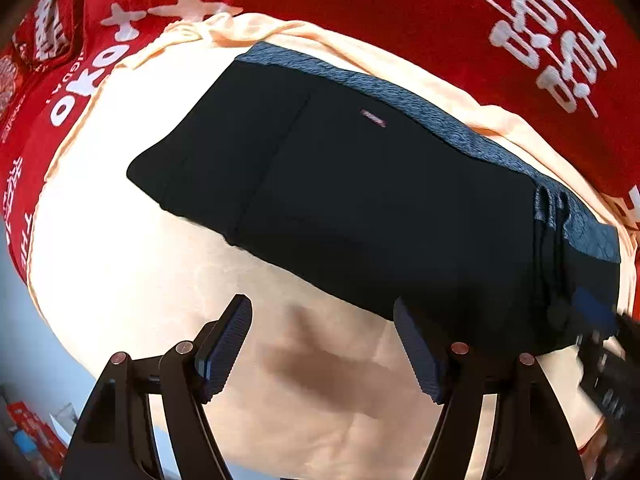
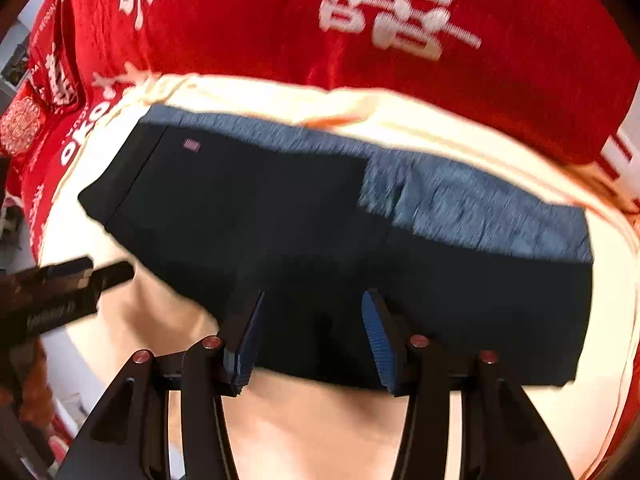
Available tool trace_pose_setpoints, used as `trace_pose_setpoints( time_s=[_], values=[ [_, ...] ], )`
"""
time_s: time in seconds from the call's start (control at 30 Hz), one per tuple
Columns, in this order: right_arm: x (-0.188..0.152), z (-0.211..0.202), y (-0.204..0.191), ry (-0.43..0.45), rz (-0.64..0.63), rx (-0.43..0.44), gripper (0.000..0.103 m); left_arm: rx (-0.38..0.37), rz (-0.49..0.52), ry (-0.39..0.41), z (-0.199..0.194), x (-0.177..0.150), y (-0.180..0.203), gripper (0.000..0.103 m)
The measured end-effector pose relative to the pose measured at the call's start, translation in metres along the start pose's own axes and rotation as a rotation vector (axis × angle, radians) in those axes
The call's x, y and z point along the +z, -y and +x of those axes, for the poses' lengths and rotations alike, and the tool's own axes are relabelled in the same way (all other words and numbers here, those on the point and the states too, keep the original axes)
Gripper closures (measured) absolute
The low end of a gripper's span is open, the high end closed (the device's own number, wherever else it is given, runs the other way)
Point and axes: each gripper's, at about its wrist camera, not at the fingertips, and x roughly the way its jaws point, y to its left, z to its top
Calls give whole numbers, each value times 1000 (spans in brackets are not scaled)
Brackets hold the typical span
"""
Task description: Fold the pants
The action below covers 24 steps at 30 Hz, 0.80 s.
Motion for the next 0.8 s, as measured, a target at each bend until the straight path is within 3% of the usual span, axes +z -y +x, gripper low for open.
trace_pose_setpoints(
  time_s=[0.27,0.63,0.8],
  values=[
    [-6,11,-19,-60,3,4,45,-11,-24,-12,6,5,-18,29],
    [8,39,-26,-142,8,-13,22,-32,-54,-20,16,10,-41,29],
    [7,61,-30,-188,1,-10,20,-33,-68,-32,19,12,-46,28]
  ],
)
